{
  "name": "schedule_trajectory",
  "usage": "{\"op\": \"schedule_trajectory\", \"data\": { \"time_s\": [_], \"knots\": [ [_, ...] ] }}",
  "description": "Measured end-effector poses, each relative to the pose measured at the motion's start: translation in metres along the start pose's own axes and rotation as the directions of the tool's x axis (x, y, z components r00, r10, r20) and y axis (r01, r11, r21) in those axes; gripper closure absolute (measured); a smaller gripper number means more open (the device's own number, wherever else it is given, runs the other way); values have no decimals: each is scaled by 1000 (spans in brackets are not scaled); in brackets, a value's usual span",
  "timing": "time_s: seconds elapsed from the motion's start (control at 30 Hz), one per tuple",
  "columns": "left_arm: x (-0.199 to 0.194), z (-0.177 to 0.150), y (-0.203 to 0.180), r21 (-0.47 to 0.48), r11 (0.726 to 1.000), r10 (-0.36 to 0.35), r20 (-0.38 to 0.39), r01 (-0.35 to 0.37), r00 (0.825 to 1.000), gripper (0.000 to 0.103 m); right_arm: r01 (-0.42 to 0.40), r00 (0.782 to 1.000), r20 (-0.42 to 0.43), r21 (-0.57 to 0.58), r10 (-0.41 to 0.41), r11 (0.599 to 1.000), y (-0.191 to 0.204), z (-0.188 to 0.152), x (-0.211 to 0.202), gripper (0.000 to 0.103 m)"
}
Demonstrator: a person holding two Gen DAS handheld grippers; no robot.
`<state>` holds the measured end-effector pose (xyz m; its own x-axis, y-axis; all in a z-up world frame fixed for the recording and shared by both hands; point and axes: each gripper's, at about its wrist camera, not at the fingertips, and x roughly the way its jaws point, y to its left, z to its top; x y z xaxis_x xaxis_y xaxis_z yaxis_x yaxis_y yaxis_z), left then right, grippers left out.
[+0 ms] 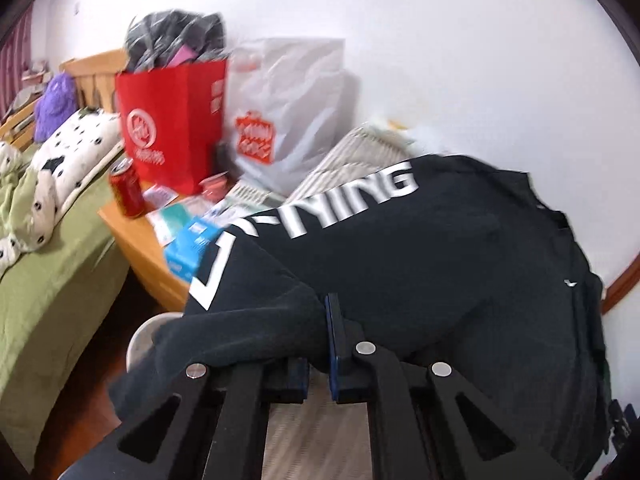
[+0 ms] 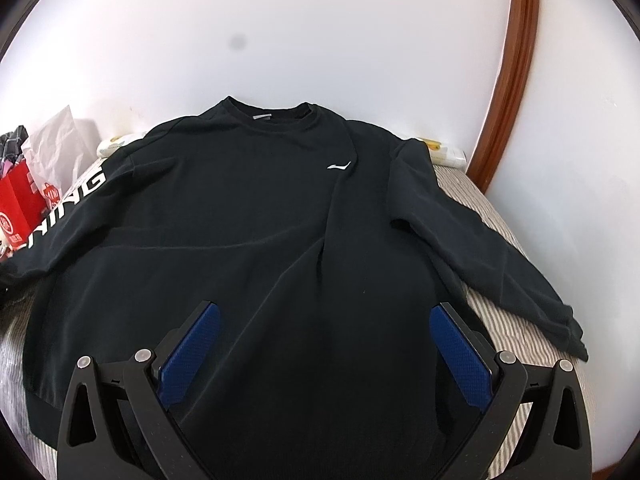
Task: Fold small clothes
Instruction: 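Fold the lettered sleeve across the sweatshirt body with the left gripper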
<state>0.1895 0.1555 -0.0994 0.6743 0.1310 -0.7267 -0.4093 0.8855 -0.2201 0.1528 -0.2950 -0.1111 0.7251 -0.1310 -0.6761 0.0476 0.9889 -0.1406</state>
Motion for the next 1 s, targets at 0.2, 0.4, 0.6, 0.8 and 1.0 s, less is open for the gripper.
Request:
{"op": "schedule_trajectory", "data": {
  "time_s": [0.2,0.4,0.6,0.8,1.0],
  "knots": [
    [-10,9,-58,102,993,-62,17,60,998,96,5,997,78,-4,-5,1000,-19,5,-2,0],
    [-14,8,-142,231,962,-153,18,144,988,96,38,992,122,43,-43,998,-58,8,-7,0],
    [0,-1,-225,321,923,-220,-19,214,975,96,130,980,143,70,-139,989,-107,0,-12,0],
    [26,-21,-286,392,886,-227,-97,247,969,96,129,984,108,140,-145,982,-153,-11,-5,0],
    [46,-39,-312,414,881,-174,-168,229,970,96,138,985,90,117,-149,983,-168,-16,9,0]
  ]
}}
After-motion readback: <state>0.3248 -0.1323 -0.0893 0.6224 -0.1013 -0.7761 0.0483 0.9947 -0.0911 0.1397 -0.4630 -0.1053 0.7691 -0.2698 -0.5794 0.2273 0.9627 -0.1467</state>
